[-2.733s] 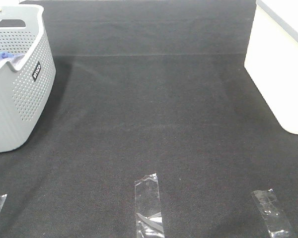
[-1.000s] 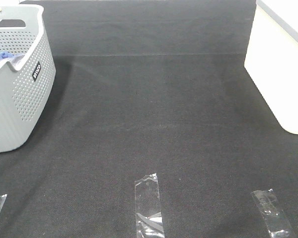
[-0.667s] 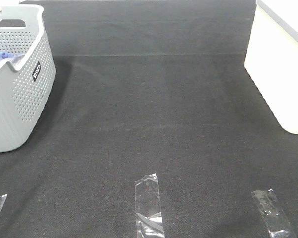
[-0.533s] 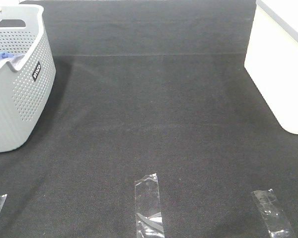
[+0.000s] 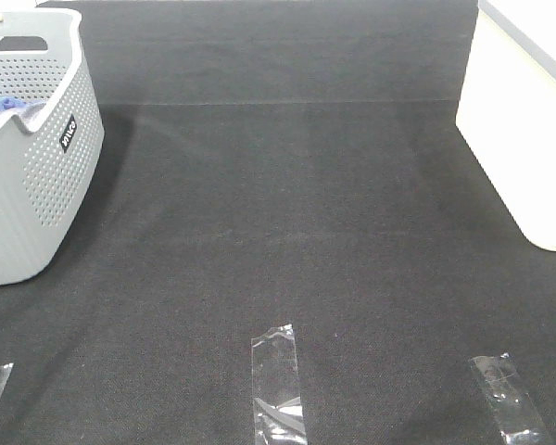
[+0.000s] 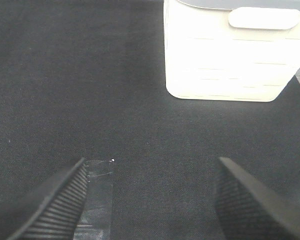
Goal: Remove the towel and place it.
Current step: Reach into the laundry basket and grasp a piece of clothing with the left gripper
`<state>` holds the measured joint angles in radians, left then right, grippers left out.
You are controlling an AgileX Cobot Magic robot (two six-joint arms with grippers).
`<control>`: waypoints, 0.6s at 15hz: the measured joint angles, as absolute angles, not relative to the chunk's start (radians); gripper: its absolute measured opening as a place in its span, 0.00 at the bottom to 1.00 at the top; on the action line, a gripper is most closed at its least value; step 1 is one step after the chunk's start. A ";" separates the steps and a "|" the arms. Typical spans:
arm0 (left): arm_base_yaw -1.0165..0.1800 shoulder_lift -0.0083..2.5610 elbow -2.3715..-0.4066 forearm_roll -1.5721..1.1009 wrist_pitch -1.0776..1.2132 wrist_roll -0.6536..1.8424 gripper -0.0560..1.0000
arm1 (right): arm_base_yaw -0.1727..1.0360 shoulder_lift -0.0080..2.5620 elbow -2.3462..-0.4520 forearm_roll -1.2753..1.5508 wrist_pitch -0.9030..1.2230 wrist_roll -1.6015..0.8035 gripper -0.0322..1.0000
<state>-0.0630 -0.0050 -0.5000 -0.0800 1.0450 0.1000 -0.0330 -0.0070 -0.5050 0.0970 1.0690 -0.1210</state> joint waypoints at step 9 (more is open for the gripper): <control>-0.063 0.023 -0.523 -0.079 0.929 0.100 0.71 | -0.033 -0.007 -0.505 0.097 1.069 -0.121 0.68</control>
